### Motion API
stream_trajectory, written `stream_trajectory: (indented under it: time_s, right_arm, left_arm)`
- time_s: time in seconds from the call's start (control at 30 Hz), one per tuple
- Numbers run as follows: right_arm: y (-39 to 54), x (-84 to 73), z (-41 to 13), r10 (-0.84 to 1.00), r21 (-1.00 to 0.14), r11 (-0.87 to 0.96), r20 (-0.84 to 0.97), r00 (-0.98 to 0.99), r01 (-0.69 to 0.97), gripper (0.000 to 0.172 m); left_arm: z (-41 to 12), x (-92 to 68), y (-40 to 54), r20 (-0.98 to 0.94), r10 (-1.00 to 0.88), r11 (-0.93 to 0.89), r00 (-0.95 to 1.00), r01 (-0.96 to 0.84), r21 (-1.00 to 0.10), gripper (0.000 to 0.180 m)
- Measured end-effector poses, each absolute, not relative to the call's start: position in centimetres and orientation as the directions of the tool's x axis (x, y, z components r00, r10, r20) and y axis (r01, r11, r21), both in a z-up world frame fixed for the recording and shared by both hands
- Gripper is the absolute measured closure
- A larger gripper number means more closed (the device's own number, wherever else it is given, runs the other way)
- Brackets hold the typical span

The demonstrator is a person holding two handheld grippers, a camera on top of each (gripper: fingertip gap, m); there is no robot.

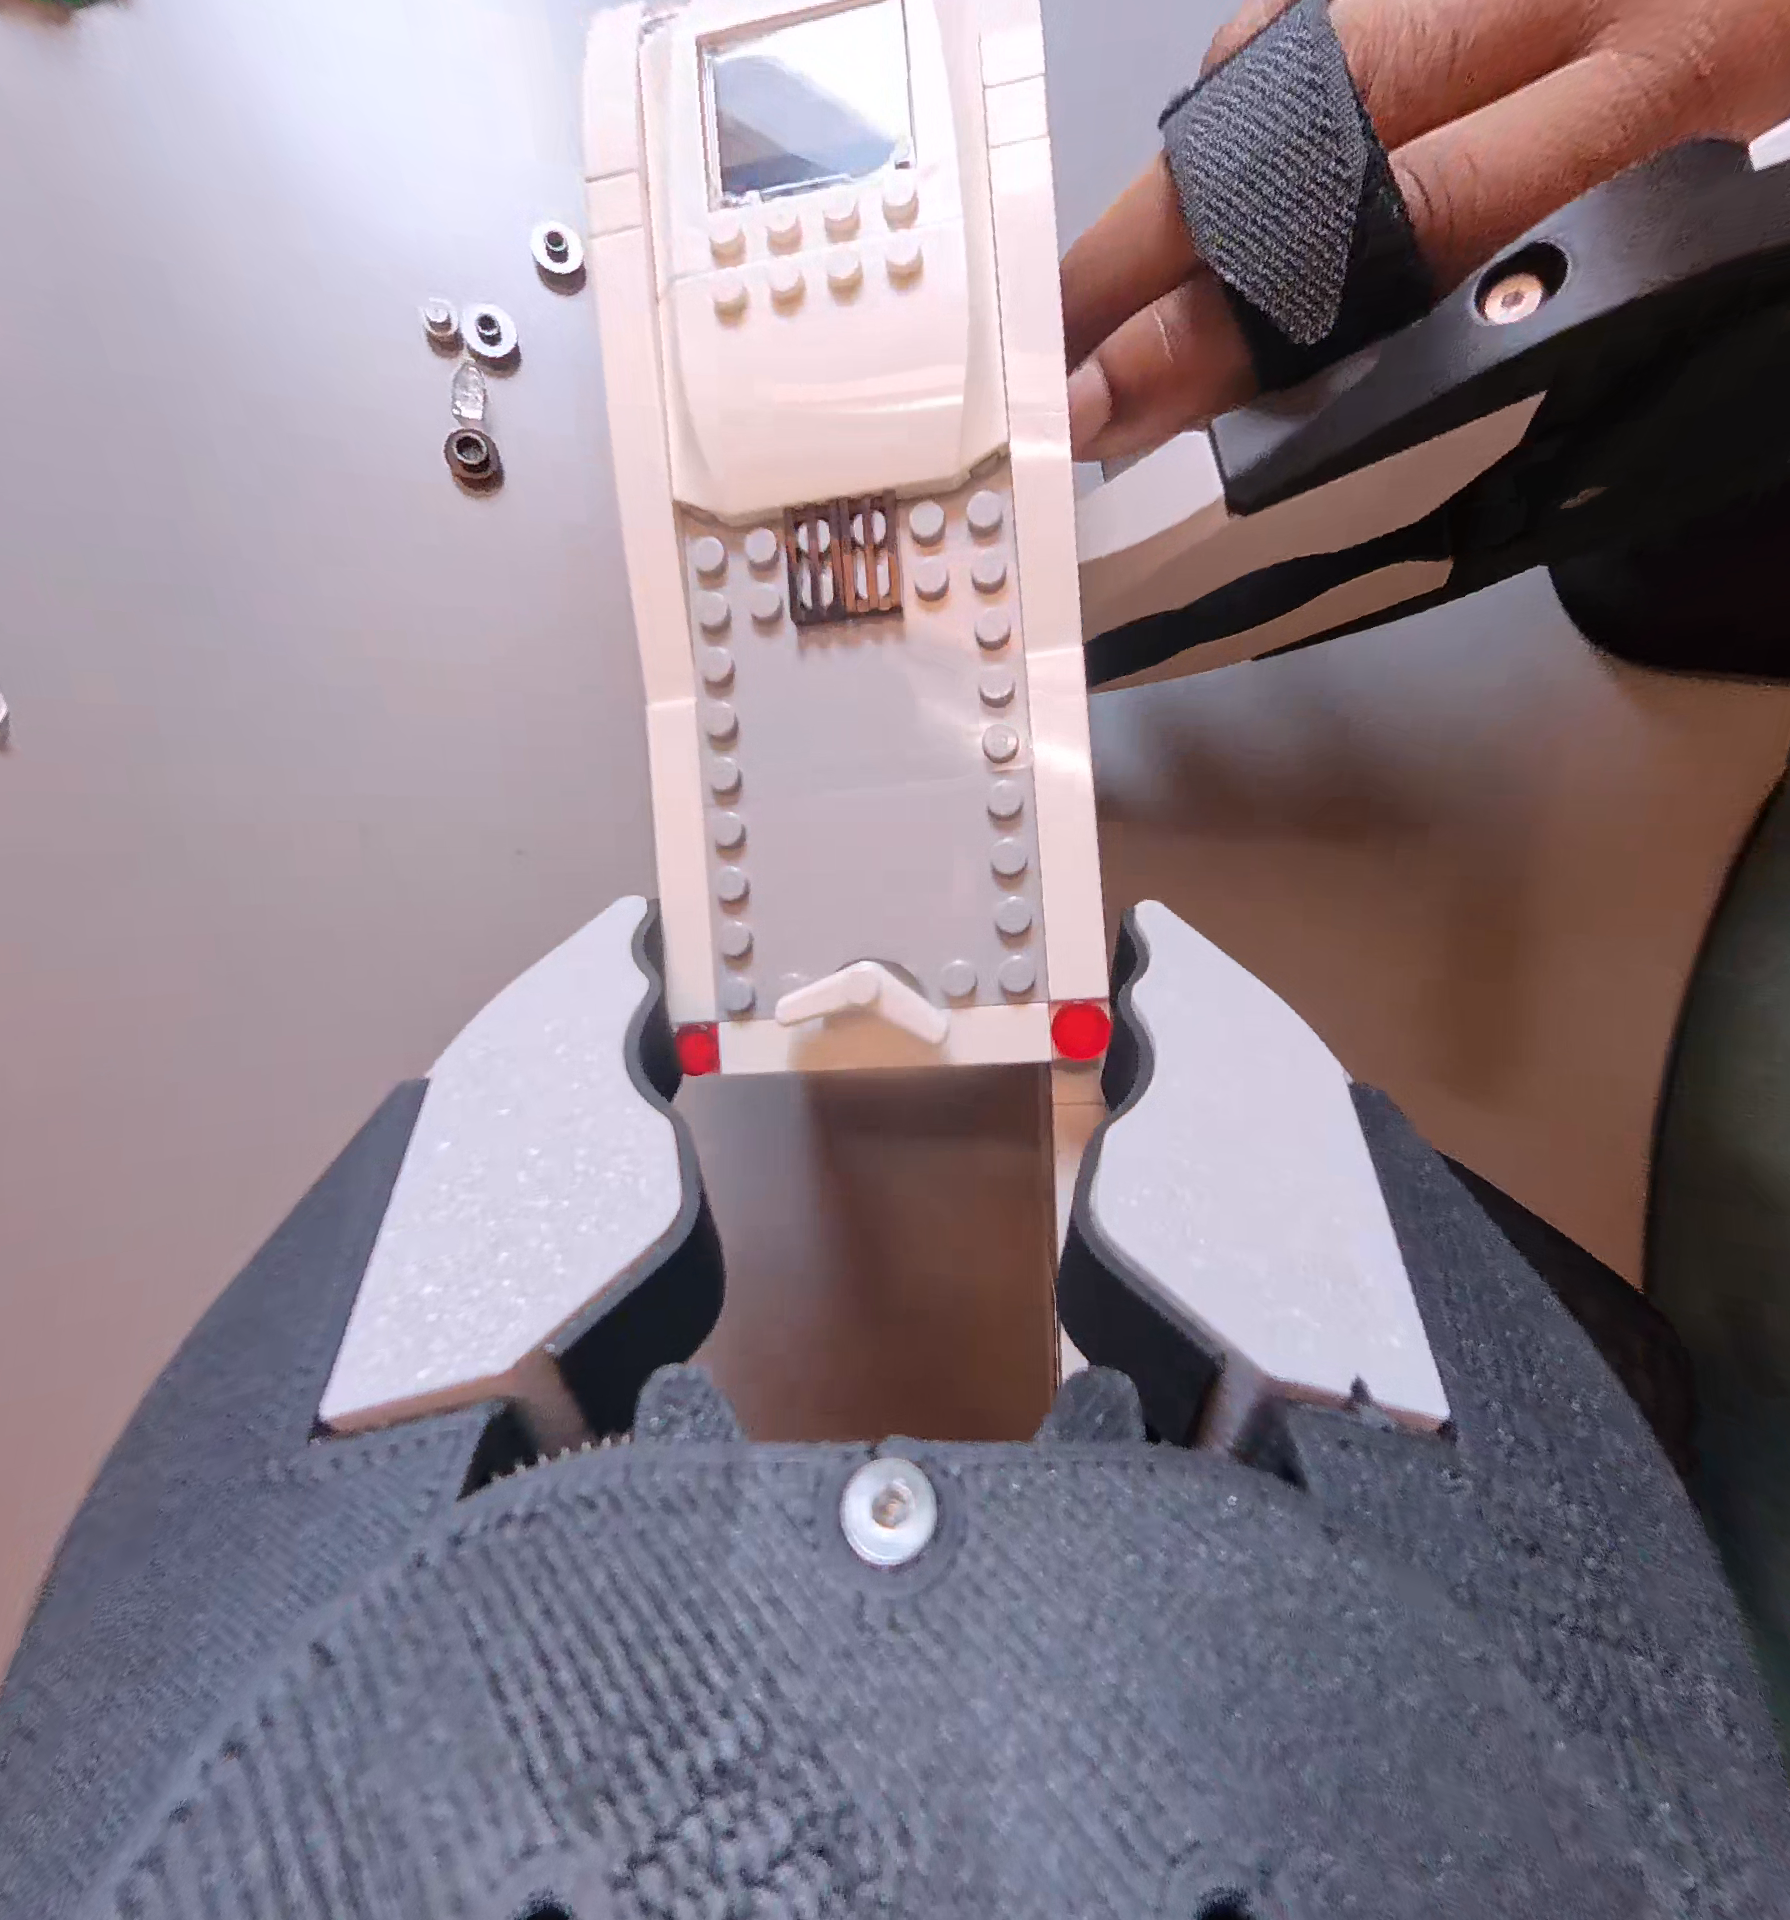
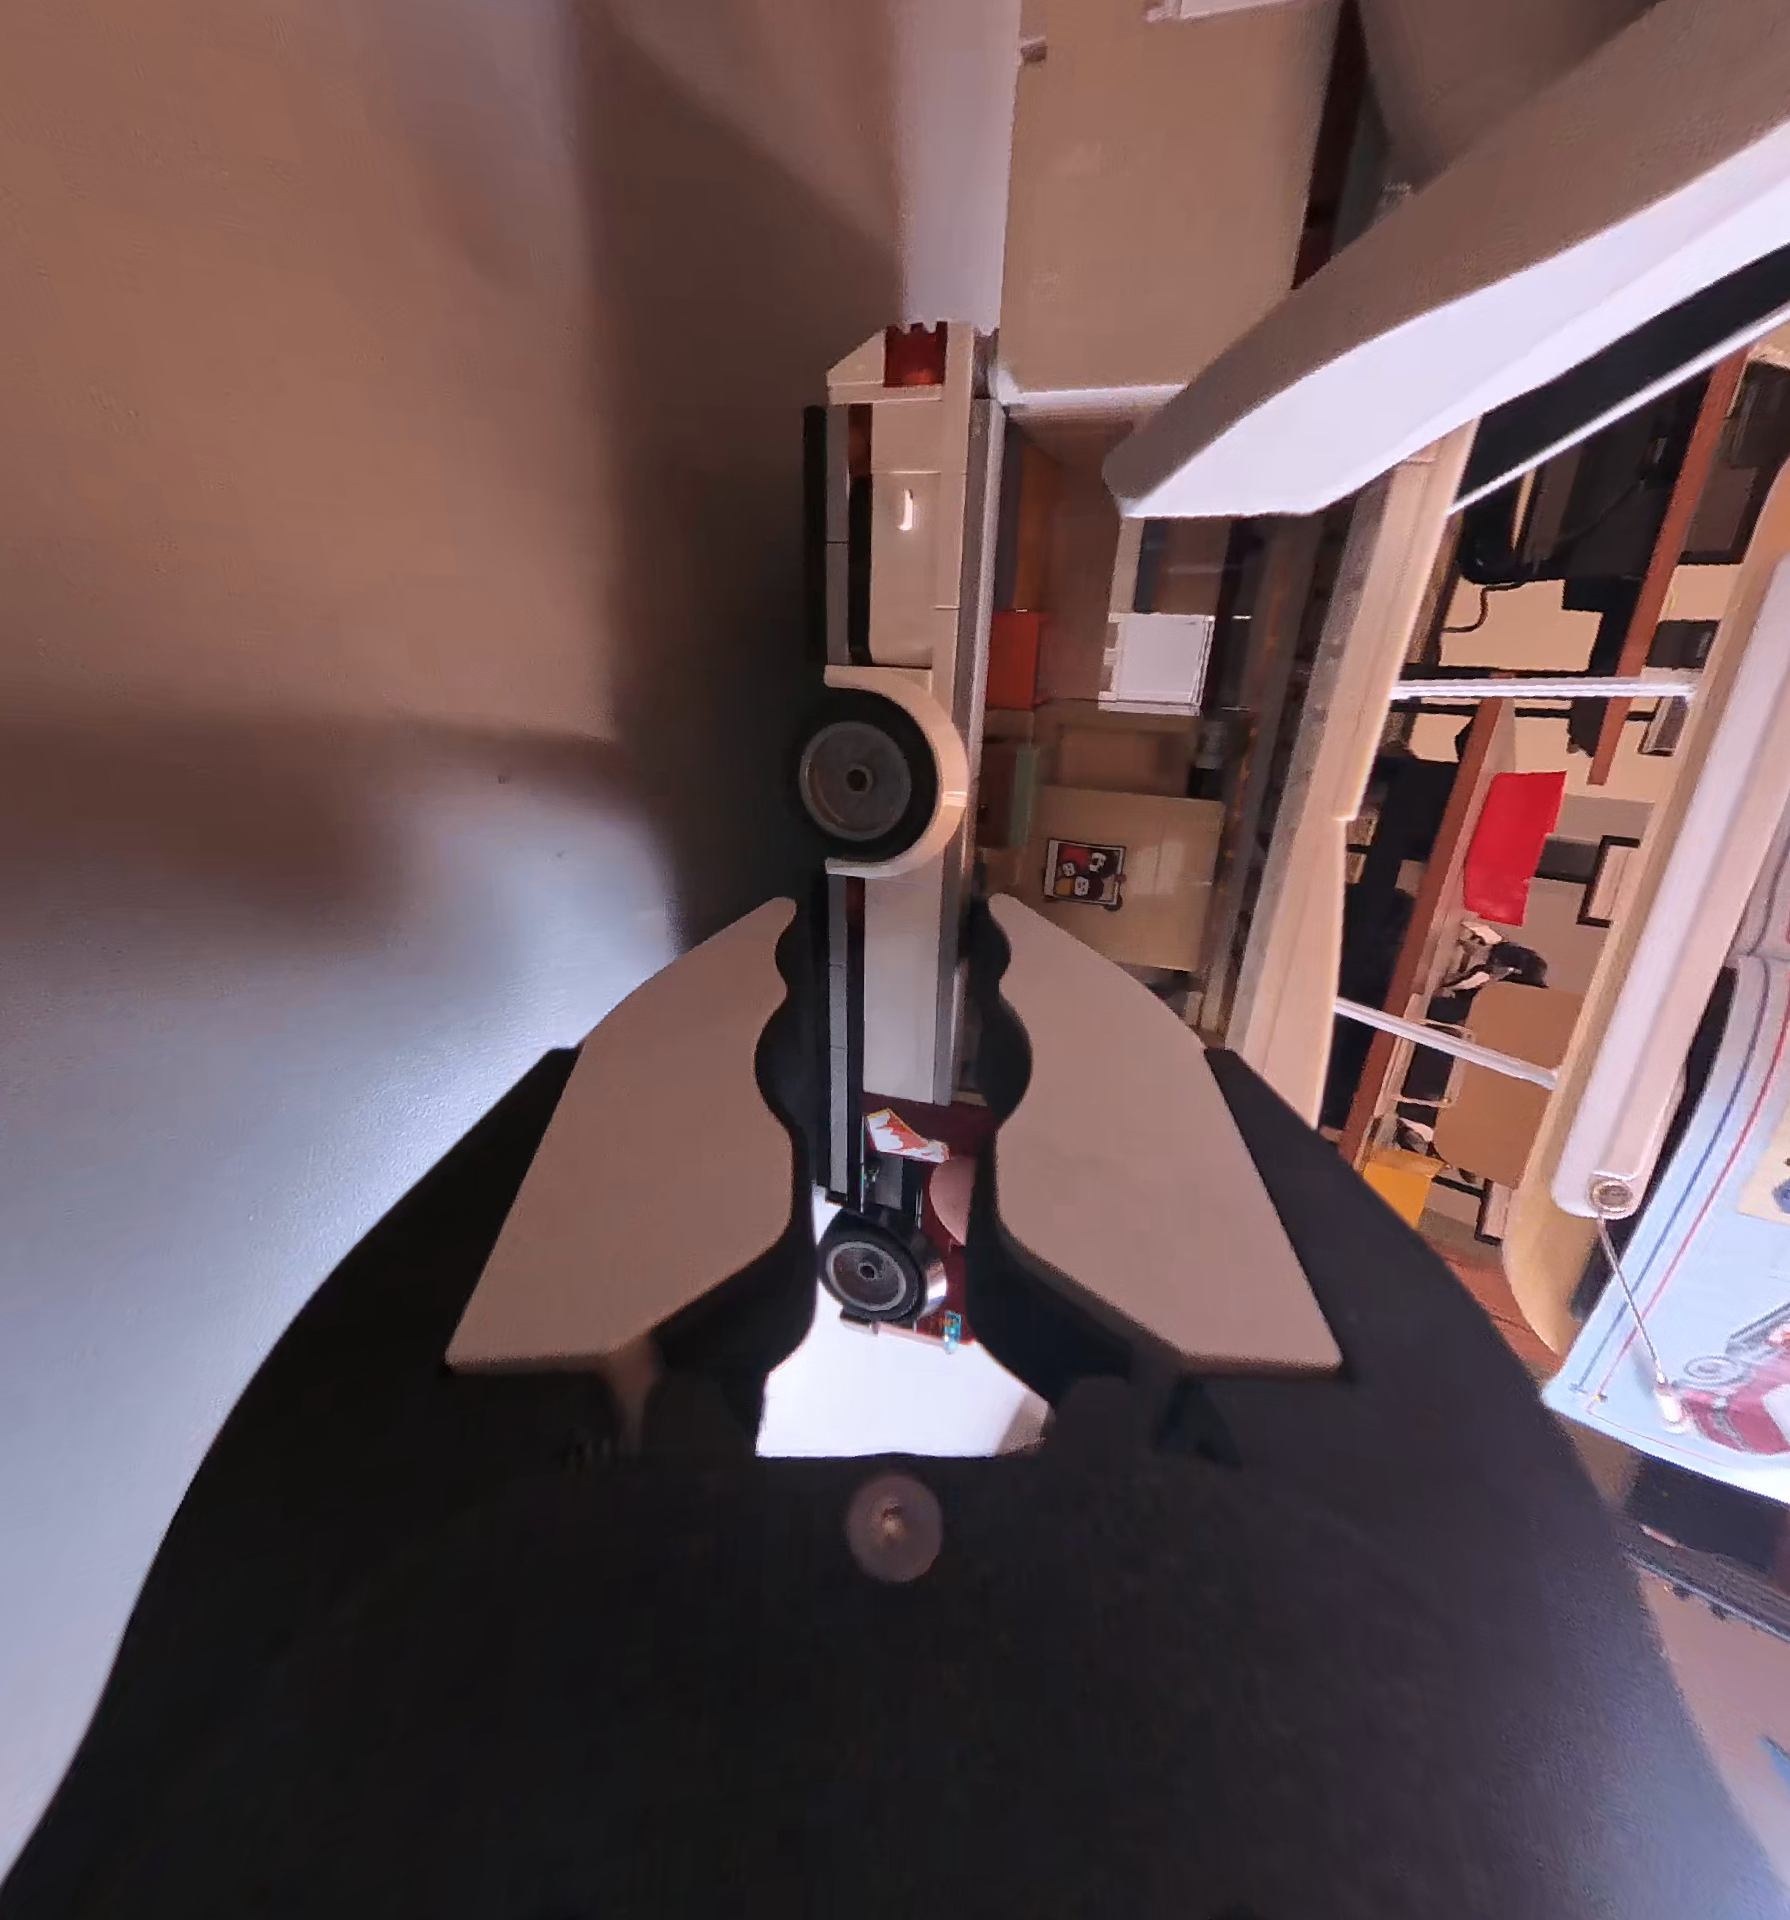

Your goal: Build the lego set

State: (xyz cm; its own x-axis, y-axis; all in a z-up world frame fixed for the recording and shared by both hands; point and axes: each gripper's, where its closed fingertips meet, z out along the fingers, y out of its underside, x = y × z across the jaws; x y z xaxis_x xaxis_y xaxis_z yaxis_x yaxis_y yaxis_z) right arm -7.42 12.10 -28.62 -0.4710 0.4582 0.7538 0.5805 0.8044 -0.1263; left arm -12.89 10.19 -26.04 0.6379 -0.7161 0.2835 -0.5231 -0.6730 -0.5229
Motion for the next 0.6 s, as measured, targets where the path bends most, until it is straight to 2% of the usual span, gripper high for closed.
stream_trajectory:
  time_s: [0.3,0.6]
  right_arm:
    - [12.05,-7.46,-28.62,0.477,-0.113,0.803,0.711,-0.517,0.584,0.145]
    - [11.79,-7.27,-29.06,0.359,0.041,0.839,0.708,-0.608,0.543,0.145]
  left_arm:
    - [-26.05,-13.06,10.25,0.309,-0.723,-0.672,0.618,-0.524,-0.524,0.099]
    - [-26.02,-12.77,9.79,0.279,-0.74,-0.651,0.612,-0.545,-0.529,0.099]
